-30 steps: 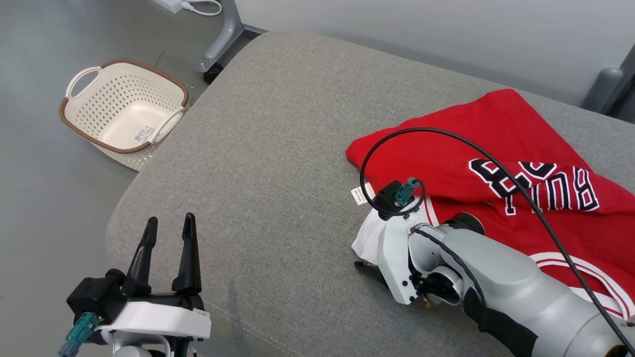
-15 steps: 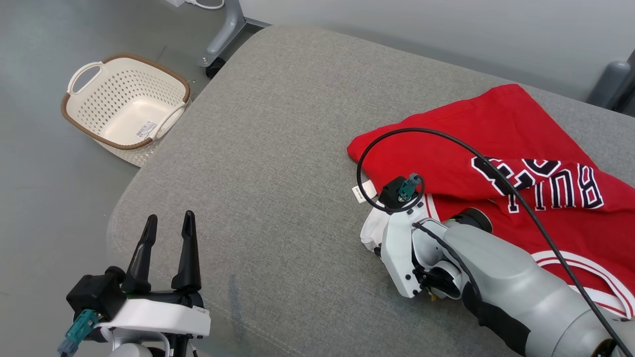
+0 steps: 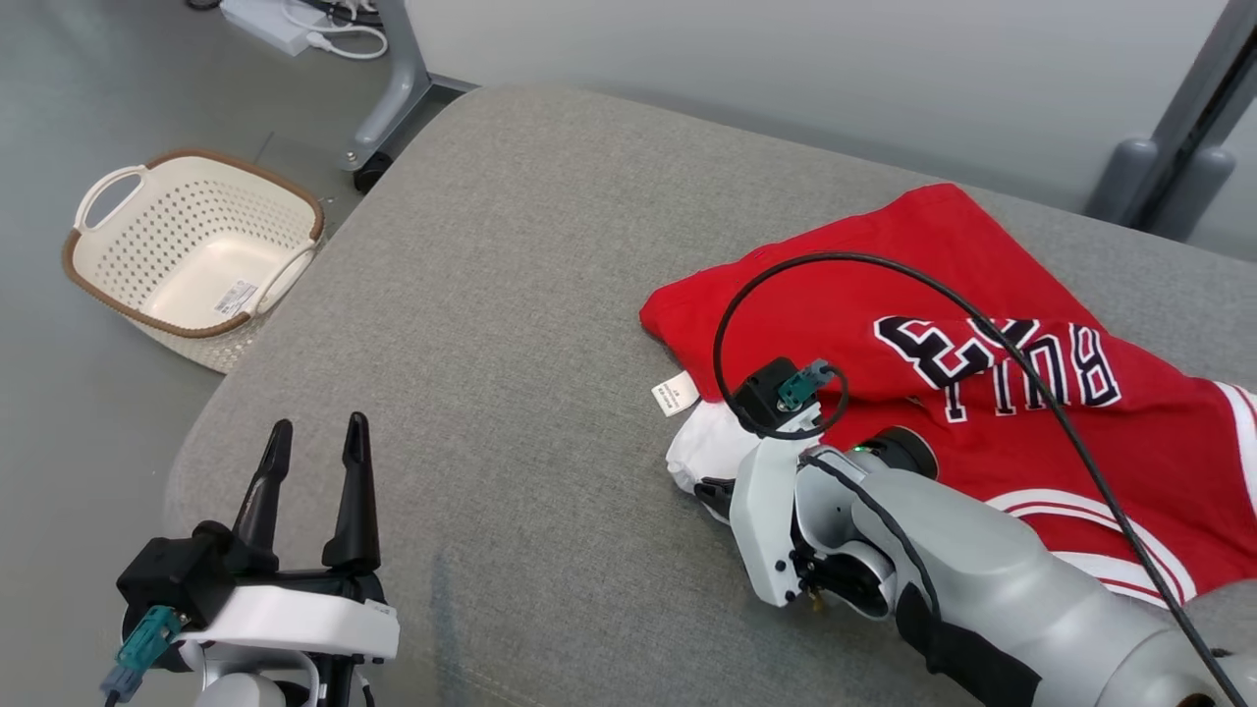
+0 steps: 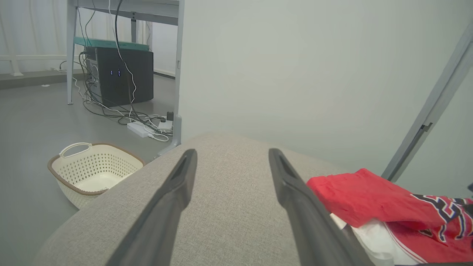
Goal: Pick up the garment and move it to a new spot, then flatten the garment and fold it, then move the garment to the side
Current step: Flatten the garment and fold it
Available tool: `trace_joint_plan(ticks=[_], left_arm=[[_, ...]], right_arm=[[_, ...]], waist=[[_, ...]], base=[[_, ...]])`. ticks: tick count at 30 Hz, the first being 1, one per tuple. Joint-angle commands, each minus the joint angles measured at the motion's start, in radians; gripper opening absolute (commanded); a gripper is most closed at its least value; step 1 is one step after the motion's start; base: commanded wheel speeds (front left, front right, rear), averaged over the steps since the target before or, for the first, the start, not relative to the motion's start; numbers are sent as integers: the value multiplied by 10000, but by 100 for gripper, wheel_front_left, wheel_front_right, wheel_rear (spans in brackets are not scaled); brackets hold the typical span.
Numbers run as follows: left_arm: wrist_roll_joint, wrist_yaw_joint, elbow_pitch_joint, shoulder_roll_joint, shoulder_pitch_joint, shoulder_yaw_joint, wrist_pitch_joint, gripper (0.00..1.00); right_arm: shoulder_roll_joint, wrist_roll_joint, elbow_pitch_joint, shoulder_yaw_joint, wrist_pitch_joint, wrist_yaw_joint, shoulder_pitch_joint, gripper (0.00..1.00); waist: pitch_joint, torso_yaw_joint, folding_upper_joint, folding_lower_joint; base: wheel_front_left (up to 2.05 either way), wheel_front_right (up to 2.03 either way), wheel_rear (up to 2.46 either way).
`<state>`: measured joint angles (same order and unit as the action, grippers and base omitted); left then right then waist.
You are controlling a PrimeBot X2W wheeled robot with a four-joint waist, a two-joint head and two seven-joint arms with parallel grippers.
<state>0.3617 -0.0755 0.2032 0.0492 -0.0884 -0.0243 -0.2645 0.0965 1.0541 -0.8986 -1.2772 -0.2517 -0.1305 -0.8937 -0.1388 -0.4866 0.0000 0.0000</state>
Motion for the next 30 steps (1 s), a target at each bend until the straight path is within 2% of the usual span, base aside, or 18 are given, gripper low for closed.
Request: trace_joint_plan(ticks=[1,12,21,30], left_arm=[[-137,-66,7,28,-35,118,-13,100],[-619,-331,85,112,-10,477,-11,100],[-708,-379,170,173,3,497,-13,100],[-667,-321,313,283,-4,683,-11,100]], right_arm=[[175,196,248,-35,234,-4,245,0],[1274,857,2621,-40,1809,-6,950,0],[3146,1294,5051,-34,2979,-6,2288,0],[5220,1130,6859,10,2818,-6,3248,0]], waist=[[215,263,0,0],[601,1769,0,0],[749,2812,0,0],[726,3967,0,0]], base=[[0,0,0],[0,0,0],[0,0,0],[0,0,0]])
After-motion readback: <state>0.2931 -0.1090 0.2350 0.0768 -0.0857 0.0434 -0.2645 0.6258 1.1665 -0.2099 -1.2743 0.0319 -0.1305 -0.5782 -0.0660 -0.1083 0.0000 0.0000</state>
